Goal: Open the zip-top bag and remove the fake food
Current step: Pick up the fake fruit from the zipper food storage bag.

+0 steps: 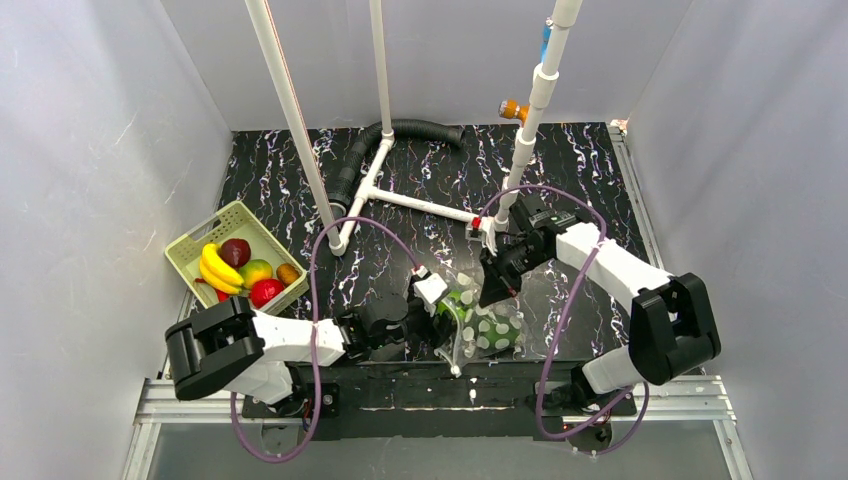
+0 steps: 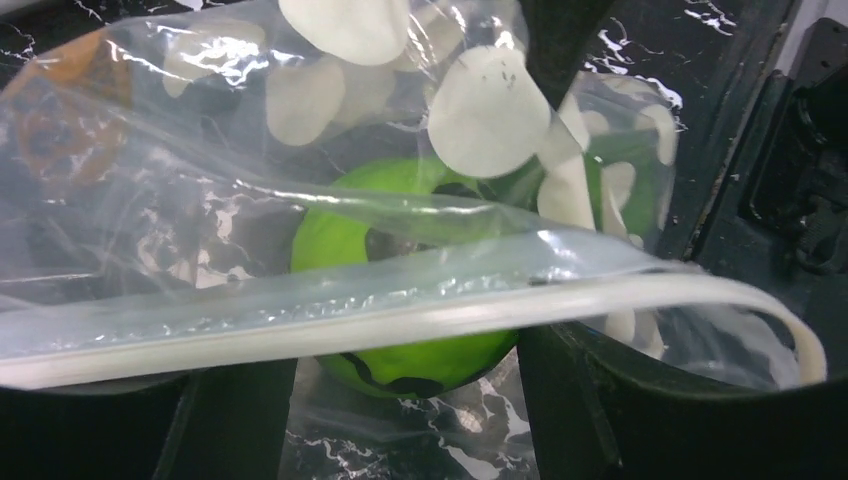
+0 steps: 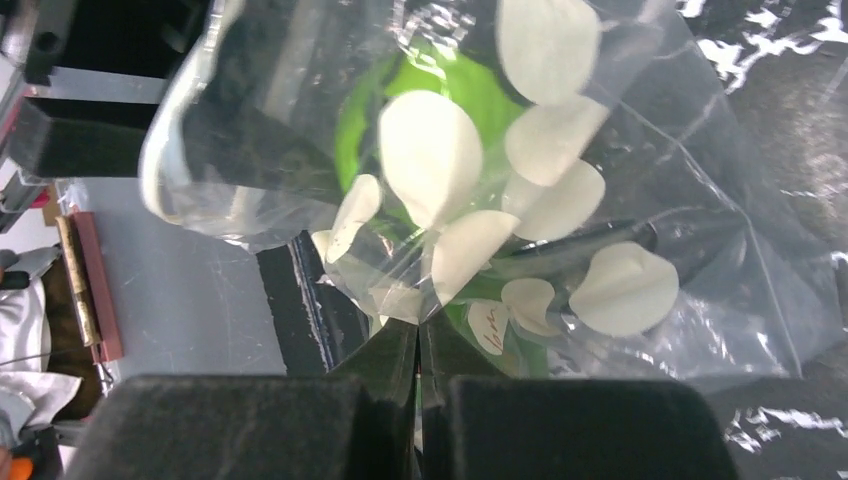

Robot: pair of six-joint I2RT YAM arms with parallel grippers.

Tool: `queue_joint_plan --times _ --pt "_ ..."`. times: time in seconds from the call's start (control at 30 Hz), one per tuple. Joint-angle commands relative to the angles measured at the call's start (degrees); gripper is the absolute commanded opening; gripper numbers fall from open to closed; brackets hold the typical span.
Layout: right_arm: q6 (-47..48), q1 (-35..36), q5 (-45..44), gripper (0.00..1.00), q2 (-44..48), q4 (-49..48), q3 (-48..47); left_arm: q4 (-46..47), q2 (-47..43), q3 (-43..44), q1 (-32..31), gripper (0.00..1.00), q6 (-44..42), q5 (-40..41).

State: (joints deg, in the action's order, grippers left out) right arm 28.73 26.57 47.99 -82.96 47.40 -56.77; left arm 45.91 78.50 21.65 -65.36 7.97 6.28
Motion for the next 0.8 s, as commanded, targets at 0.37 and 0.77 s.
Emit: queue_joint_plan --times 0.37,0.77 --pt "0.8 -8.2 -7.9 0.01 5.4 -1.3 -1.2 -22.2 -25.6 -2.3 0.0 0.0 1.6 -2.2" --pt "-0.2 -8.2 -10.6 0.01 4.4 -2.6 -0.9 -44.4 -38.0 2.8 0.4 0.0 6.5 1.6"
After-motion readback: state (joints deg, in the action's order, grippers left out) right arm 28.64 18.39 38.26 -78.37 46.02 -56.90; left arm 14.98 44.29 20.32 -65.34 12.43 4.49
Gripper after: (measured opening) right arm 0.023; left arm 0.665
